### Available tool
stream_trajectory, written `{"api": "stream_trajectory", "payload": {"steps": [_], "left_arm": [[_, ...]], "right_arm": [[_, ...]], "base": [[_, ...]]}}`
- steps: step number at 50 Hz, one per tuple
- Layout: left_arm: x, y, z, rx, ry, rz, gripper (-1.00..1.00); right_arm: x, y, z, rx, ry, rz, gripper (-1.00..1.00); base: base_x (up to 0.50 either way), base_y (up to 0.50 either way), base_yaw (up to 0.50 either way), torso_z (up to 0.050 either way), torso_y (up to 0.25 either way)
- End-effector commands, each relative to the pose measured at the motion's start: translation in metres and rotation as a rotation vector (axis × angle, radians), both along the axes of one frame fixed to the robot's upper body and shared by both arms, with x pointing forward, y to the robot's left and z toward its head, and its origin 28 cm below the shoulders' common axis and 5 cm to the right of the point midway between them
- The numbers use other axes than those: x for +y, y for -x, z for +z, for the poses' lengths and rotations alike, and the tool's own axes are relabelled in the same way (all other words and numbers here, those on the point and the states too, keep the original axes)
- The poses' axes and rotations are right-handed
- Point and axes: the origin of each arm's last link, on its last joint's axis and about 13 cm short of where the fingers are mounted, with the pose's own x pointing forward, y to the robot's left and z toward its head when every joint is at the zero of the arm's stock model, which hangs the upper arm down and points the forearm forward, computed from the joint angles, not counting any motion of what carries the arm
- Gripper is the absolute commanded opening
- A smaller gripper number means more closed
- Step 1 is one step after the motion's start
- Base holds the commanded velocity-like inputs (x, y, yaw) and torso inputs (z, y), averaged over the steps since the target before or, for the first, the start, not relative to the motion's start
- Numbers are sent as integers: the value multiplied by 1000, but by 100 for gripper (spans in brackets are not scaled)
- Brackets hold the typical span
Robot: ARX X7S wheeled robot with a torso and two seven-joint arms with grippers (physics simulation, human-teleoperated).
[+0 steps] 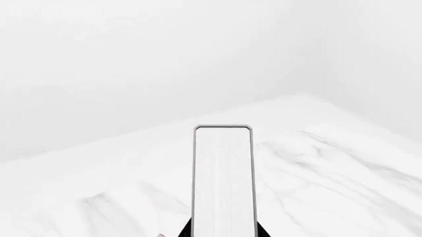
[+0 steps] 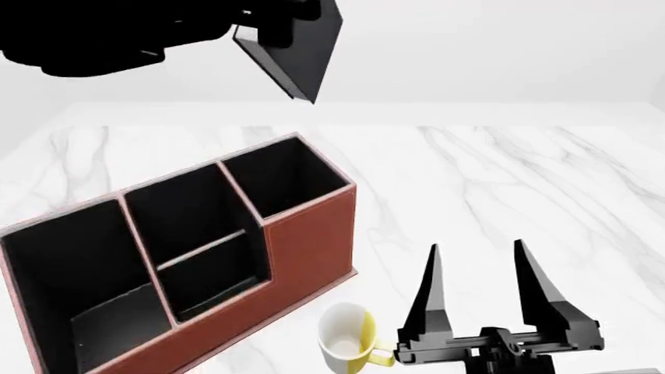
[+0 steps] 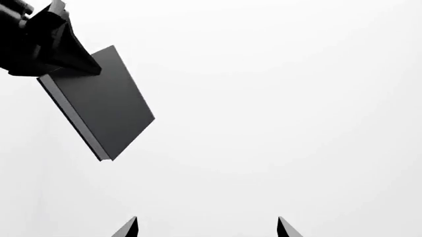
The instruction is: Pick up the book and place it in the right compartment of the caddy.
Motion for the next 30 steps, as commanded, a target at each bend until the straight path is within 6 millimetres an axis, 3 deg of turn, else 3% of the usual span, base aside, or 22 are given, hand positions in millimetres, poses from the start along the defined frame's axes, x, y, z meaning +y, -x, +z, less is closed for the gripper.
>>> {"api": "stream_trajectory", "payload": {"steps": [1, 17, 30], "left_arm": [[-5, -65, -14, 73, 64, 152, -100], [-6, -92, -34, 223, -34, 236, -100], [-11, -94, -42, 350, -91, 301, -100]], "right_arm": [[-2, -2, 2, -14, 8, -7, 100], [-2, -3, 2, -11, 4, -7, 100], [-2, -2, 2, -10, 5, -4, 100]], "base": [[0, 0, 0, 0, 10], [0, 0, 0, 0, 1], [0, 0, 0, 0, 2]]}}
